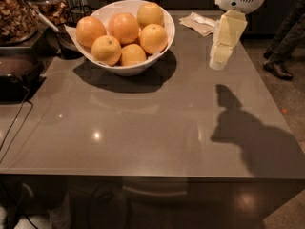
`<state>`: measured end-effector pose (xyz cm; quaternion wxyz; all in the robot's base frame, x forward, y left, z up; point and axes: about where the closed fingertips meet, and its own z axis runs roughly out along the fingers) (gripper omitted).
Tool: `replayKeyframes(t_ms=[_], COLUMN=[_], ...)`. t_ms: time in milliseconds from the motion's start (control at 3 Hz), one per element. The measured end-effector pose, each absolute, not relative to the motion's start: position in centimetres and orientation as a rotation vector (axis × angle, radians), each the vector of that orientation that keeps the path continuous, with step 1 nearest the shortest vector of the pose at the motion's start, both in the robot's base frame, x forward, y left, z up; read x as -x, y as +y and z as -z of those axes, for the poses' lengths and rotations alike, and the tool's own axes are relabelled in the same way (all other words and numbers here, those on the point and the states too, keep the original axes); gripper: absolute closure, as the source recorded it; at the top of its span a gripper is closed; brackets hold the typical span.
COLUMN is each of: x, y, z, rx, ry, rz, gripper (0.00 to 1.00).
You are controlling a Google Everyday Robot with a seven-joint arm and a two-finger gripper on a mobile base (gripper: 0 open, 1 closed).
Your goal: Pick orange from white bowl
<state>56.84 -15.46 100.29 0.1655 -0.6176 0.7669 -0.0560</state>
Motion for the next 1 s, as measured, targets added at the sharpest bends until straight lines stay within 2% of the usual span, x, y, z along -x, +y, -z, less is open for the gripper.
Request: replayKeyframes(t_ms=[1000], x=[-66.7], y=[-7.5], z=[-101.7], rx=[1.877], ry=[1.981], rz=[0.114], gripper=[0.00])
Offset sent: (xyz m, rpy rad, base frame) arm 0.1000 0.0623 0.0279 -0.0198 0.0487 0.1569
